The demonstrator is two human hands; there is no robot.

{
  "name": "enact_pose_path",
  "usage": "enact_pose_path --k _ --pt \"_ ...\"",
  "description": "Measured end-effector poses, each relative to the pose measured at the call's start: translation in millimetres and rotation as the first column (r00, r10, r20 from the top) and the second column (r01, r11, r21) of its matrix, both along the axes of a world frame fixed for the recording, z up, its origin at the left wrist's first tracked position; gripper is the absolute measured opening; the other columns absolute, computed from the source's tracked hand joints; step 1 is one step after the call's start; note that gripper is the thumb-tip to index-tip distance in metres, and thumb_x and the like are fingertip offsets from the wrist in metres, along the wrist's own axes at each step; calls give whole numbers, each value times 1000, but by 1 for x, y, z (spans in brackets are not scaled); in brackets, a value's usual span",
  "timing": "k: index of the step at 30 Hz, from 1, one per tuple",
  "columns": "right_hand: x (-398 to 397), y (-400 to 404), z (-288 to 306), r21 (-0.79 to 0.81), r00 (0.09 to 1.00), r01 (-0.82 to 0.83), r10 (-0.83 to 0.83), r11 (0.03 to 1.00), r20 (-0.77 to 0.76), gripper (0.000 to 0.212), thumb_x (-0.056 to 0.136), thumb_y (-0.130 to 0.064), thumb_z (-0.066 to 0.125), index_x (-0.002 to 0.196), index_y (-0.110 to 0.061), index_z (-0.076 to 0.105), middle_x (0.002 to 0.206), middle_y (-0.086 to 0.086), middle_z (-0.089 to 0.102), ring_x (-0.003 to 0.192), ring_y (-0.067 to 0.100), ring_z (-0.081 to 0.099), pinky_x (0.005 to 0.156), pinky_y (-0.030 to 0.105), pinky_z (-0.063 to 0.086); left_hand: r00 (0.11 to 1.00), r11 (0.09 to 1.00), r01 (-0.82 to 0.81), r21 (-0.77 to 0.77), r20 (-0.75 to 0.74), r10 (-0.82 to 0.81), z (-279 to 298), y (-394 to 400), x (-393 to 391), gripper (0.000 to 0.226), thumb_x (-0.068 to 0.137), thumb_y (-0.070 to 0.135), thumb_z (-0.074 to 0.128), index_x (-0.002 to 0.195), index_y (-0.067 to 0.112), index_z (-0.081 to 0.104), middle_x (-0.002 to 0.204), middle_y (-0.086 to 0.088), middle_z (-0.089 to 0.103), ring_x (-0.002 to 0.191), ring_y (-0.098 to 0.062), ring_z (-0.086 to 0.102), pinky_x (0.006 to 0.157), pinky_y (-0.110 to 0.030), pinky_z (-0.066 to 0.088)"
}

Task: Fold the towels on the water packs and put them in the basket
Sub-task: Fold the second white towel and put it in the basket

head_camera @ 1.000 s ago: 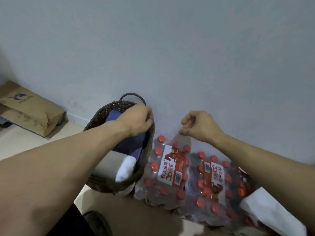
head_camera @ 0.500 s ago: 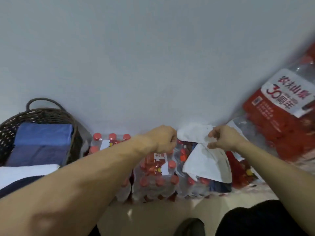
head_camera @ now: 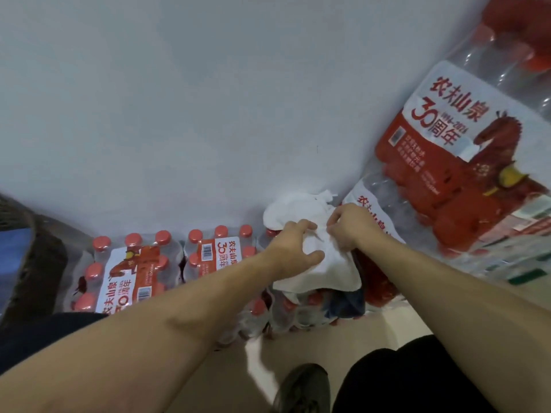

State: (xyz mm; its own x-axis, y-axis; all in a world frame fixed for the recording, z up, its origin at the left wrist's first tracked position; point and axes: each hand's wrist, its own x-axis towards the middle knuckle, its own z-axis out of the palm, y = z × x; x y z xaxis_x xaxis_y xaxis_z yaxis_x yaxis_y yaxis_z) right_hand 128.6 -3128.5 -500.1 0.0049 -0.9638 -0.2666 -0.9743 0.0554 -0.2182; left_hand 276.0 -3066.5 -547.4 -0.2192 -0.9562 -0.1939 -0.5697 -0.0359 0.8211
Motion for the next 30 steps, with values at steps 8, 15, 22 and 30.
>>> enact_pose_path --k 8,15,22,30 --pt "5 1 35 52 959 113 -122 992 256 6 85 -16 72 85 -22 70 79 3 72 71 22 72 74 35 61 944 997 -71 14 -322 72 14 -9 -13 61 76 41 81 128 27 52 102 12 58 83 -2 62 74 -21 56" --pt "21 13 43 239 574 80 -241 968 783 17 90 -13 69 106 -7 68 96 13 74 76 18 73 64 29 60 862 955 -297 8 -429 272 45 -6 14 42 77 26 83 112 14 63 82 -4 70 65 -4 66 60 -18 50" --pt "52 21 63 265 304 -211 -195 941 933 23 92 -7 63 115 -6 67 105 15 71 96 24 67 93 41 53 786 934 -351 68 -520 333 93 9 77 16 87 11 72 100 4 75 93 -11 76 82 -20 71 77 -33 60" --pt "113 48 80 -63 463 -417 272 907 843 22 89 -29 70 103 -13 73 95 14 68 85 15 61 78 32 49 758 943 -321 90 -572 313 138 46 141 18 97 10 50 83 10 62 81 -11 61 73 -22 57 65 -28 48"
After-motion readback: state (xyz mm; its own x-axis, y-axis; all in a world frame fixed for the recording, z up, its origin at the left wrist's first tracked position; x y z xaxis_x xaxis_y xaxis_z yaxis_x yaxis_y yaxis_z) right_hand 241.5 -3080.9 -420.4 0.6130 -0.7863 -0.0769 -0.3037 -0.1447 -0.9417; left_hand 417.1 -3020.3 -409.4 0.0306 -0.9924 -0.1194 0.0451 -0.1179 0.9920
